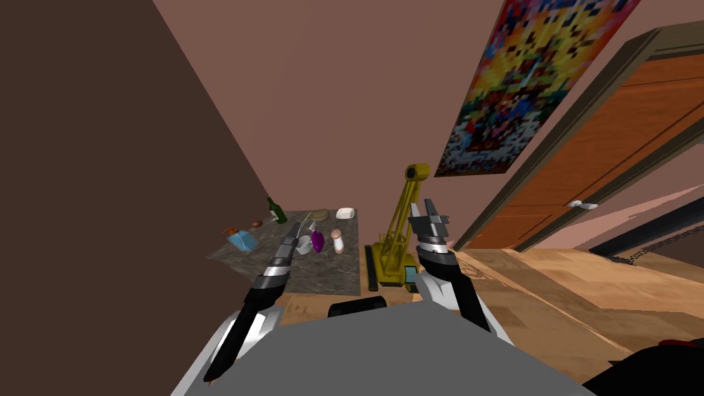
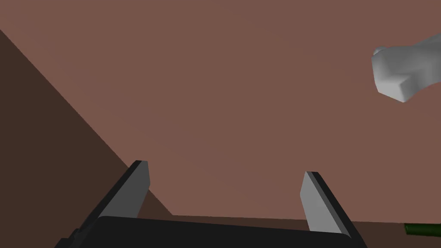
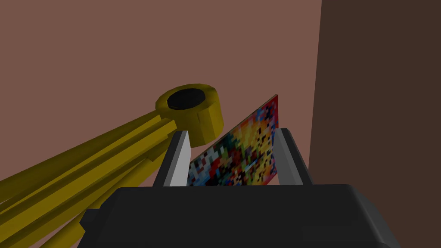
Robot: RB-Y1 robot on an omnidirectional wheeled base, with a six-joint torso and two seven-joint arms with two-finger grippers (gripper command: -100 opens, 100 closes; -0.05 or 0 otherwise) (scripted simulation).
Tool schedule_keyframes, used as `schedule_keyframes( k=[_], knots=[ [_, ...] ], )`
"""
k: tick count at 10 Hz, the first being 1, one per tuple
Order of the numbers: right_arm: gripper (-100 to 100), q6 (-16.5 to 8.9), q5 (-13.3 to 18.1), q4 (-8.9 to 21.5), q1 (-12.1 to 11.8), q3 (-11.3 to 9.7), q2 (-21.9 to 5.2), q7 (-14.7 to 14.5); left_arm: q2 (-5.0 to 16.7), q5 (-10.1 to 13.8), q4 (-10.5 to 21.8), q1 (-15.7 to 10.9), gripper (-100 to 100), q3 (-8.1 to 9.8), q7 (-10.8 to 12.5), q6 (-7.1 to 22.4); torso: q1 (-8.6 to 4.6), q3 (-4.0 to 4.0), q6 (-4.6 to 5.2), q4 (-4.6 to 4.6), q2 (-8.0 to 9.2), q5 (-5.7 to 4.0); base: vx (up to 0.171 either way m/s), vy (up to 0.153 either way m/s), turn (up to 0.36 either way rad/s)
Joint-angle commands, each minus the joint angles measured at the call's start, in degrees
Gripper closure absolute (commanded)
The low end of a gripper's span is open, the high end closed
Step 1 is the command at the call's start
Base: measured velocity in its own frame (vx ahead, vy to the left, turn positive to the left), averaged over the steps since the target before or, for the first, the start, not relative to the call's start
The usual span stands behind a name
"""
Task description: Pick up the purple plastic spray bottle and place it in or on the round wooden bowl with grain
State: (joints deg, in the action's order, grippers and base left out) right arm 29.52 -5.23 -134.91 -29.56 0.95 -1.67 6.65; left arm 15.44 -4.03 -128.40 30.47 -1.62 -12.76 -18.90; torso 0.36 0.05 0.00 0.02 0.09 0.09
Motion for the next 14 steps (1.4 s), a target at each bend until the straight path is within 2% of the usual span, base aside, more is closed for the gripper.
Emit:
schedule_keyframes(
  k=[1, 8, 14],
  knots=[
    [0, 0.0, 0.0, 0.0, 0.0, 0.0, 0.0, 0.0, 1.96, -0.96, 0.29, 0.62, -100, 0.28, -1.16, 1.49, 0.0, 0.0, 0.0, 0.0, 0.0, 0.0, -0.022, 0.067, -0.026],
    [0, 0.0, 0.0, 0.0, 0.0, -0.01, 0.01, 0.0, 10.4, -5.05, 4.27, 2.08, -100, 2.18, -4.8, 6.26, -0.37, -0.03, 0.01, -0.01, -0.06, -0.08, -0.019, 0.015, -0.051],
    [0, 0.0, 0.0, 0.0, 0.0, -0.01, 0.02, 0.0, 18.1, -9.08, 9.84, 2.85, -100, 4.61, -7.05, 10.05, -0.68, -0.07, 0.01, -0.02, -0.12, -0.15, 0.002, -0.068, -0.078]
  ],
)
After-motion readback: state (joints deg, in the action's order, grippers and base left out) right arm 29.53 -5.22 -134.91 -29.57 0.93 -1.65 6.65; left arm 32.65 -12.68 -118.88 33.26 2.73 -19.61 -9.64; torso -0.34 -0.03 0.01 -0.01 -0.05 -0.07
